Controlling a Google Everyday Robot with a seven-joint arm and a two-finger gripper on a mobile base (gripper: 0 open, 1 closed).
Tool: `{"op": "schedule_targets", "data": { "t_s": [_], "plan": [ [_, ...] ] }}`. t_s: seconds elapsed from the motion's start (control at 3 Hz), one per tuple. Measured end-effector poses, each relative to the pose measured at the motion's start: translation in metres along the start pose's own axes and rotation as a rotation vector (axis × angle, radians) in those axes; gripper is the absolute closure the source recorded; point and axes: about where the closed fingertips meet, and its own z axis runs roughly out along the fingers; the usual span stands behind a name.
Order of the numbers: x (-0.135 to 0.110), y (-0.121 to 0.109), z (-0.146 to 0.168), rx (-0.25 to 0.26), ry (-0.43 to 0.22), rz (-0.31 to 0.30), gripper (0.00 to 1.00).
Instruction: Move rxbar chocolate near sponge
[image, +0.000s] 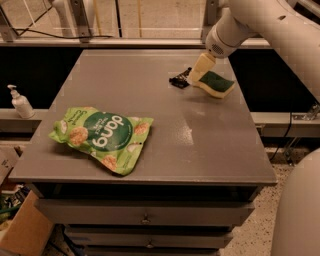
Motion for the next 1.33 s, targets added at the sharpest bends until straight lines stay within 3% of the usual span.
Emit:
{"op": "schedule_targets", "data": {
  "t_s": [0.67,1.33],
  "plan": [
    [-0.001,0.004,0.004,-0.006,-0.007,-0.022,0.00],
    [0.048,-0.027,-0.014,0.022,-0.039,0.038,0.00]
  ]
}}
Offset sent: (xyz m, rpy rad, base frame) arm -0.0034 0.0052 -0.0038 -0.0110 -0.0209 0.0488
